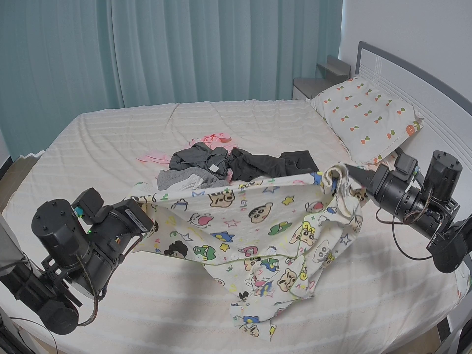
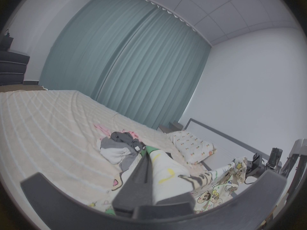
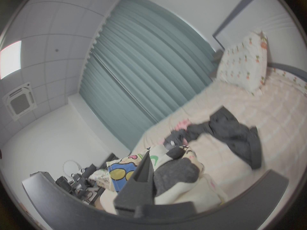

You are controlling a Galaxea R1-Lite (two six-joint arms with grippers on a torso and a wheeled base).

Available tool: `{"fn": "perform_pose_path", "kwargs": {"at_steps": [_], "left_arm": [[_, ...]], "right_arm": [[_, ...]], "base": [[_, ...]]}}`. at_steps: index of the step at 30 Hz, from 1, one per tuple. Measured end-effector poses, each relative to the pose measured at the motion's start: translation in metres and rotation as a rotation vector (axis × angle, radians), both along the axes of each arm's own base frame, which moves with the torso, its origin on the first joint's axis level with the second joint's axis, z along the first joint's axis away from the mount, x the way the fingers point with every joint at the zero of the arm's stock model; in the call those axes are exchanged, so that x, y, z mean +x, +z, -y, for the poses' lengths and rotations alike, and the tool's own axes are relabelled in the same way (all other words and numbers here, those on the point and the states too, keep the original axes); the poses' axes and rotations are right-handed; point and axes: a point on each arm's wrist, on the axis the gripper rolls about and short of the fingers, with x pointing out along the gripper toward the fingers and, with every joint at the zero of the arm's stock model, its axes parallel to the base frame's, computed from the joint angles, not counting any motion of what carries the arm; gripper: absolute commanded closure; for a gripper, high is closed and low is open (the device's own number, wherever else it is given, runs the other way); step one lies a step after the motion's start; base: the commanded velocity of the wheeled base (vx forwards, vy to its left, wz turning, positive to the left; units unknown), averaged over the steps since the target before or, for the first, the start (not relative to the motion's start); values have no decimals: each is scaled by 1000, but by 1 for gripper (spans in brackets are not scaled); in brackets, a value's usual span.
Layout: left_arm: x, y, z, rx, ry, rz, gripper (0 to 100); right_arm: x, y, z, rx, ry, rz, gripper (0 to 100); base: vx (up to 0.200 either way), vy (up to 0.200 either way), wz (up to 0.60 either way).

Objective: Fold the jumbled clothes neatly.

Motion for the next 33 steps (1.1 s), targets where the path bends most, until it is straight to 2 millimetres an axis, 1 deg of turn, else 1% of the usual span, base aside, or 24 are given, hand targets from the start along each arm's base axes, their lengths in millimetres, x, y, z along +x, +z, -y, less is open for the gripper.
{"fn": "perform_pose_path", "kwargs": {"at_steps": [3, 7, 8, 10, 13, 17, 21, 26, 30, 33], "left_arm": [[-3, 15, -2, -25, 17, 56, 100], [-11, 34, -6, -44, 30, 132, 100], [-14, 39, -7, -46, 34, 154, 100], [-20, 48, -10, -44, 39, 191, 100], [-27, 57, -13, -42, 45, 231, 100], [-33, 56, -15, -39, 42, 229, 100], [-32, 50, -15, -29, 40, 202, 100], [-30, 43, -13, -19, 36, 173, 100], [-29, 41, -13, -15, 36, 166, 100], [-30, 40, -13, -9, 35, 160, 100]], "right_arm": [[-2, 13, -7, 46, -35, 132, 100], [-10, 25, -18, 66, -28, 208, 100], [-15, 28, -22, 64, -17, 226, 100], [-23, 31, -27, 47, 1, 248, 100], [-34, 26, -30, -3, 10, 256, 100], [-38, 22, -31, -23, 14, 252, 100], [-38, 20, -31, -29, 12, 244, 100], [-39, 19, -30, -31, 14, 240, 100], [-41, 20, -31, -28, 17, 244, 100], [-42, 21, -31, -27, 20, 246, 100]], "base": [[0, 0, 0], [0, 0, 0], [0, 0, 0], [0, 0, 0], [0, 0, 0], [0, 0, 0], [0, 0, 0], [-200, 0, 0], [-200, 0, 0], [0, 0, 0]]}}
